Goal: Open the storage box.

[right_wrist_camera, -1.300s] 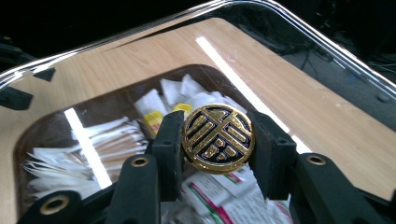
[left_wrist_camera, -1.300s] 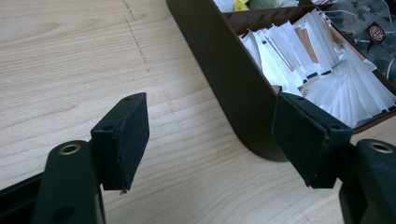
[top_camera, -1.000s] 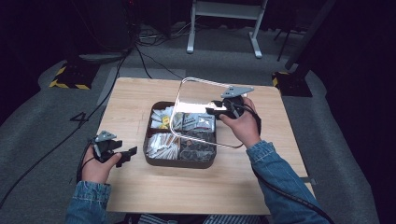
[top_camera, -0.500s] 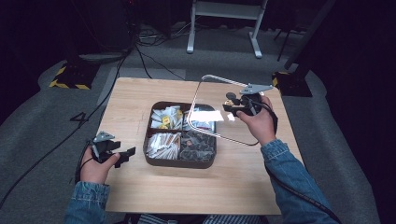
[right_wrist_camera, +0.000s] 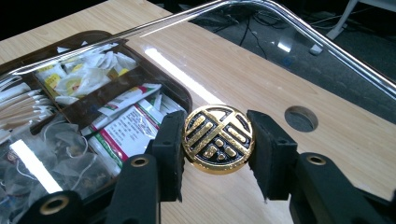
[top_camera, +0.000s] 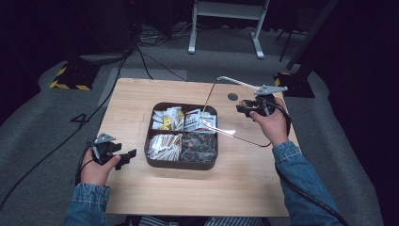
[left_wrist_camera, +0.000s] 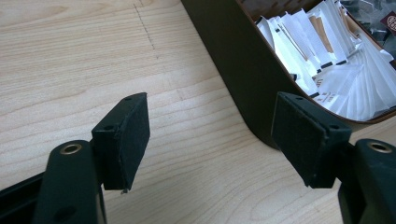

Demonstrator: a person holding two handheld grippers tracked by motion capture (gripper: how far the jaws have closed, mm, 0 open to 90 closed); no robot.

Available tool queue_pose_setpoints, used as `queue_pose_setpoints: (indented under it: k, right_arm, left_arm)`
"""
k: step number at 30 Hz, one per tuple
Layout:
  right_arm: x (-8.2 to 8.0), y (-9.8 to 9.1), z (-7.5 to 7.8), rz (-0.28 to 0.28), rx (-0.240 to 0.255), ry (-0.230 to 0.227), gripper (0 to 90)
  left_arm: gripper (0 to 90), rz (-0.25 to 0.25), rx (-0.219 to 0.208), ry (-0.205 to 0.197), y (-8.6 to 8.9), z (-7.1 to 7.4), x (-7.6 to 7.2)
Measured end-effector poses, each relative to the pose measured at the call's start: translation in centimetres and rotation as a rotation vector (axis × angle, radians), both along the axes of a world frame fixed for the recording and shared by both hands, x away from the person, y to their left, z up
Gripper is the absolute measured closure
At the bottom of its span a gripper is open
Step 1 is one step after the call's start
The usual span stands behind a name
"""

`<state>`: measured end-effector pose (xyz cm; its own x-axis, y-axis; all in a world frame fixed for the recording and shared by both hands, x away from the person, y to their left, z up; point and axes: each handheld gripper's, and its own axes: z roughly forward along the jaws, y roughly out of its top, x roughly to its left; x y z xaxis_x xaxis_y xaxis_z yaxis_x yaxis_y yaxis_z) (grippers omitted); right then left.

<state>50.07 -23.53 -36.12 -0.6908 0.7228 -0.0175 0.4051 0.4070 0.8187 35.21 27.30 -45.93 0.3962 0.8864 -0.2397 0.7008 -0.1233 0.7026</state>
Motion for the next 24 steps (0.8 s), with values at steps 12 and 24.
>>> queue_pose_setpoints:
  k: [12, 24]
  right_arm:
    - [0.2, -3.1, -1.9, -0.059, 0.004, 0.027, 59.4]
    - [0.7, -5.8, -5.2, -0.13, -0.008, 0.079, 59.4]
  left_arm:
    - [27.8, -0.011, 0.016, 0.014, -0.2, -0.2, 0.0]
    - [25.7, -0.004, 0.065, 0.014, 0.2, -0.9, 0.2]
